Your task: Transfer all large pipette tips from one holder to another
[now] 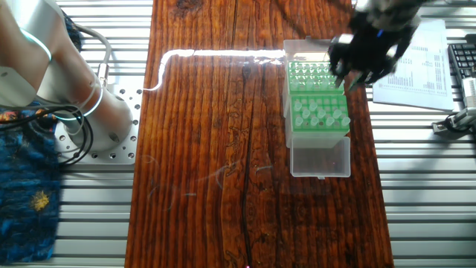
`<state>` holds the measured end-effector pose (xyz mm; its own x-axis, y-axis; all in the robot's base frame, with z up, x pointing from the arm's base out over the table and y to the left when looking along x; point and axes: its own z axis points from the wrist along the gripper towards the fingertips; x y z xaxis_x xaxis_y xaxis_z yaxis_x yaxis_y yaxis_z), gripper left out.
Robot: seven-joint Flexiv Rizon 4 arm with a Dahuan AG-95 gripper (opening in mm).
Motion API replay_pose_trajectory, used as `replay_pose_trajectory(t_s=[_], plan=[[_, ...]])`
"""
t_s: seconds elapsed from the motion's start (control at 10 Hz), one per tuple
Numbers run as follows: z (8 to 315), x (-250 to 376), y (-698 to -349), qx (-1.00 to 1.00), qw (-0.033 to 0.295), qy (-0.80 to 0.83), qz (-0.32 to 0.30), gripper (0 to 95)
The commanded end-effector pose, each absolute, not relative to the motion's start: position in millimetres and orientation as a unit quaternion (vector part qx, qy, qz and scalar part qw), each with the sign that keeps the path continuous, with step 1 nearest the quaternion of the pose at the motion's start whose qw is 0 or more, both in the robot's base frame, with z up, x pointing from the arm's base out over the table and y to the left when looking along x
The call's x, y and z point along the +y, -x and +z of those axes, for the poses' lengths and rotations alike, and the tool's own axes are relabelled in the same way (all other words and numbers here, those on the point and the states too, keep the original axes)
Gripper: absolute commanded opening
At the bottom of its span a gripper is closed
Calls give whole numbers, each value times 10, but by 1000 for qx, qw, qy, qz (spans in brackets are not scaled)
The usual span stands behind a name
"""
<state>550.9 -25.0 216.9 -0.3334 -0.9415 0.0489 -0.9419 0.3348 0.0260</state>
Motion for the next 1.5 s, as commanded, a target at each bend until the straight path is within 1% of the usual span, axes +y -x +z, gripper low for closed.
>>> replay_pose_trajectory(t_s=[0.1,0.2,0.7,1.5], plan=[[2025,-254,-5402,-855,17,-519,-3,0],[1957,-236,-5358,-860,14,-510,-3,190],[1707,-115,-5353,-868,14,-496,0,190],[1571,-82,-5248,-861,16,-508,-1,190]])
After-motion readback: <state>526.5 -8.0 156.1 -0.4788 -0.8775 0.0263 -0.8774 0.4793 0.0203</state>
